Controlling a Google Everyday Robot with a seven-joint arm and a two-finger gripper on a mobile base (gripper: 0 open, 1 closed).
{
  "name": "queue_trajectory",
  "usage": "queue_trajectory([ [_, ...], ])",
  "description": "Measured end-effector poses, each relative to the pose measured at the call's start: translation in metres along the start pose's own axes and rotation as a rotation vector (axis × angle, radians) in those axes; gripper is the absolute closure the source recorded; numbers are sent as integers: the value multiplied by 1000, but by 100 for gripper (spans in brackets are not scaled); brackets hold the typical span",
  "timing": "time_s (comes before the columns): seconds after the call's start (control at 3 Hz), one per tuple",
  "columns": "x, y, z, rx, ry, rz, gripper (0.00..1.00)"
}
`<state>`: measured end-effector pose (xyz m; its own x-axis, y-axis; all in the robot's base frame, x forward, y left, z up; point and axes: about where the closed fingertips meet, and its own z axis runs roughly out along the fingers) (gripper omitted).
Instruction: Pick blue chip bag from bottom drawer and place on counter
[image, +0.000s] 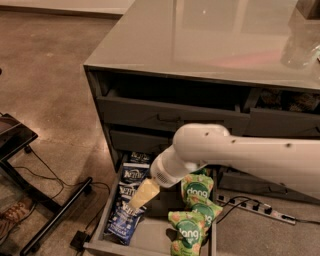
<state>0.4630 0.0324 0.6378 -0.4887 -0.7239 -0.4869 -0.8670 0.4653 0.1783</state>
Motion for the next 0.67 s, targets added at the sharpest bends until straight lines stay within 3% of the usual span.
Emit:
queue_trajectory([
  [0.33, 20, 2, 76, -41, 10, 75, 0],
  [0.67, 27, 3, 124, -97, 2, 139, 0],
])
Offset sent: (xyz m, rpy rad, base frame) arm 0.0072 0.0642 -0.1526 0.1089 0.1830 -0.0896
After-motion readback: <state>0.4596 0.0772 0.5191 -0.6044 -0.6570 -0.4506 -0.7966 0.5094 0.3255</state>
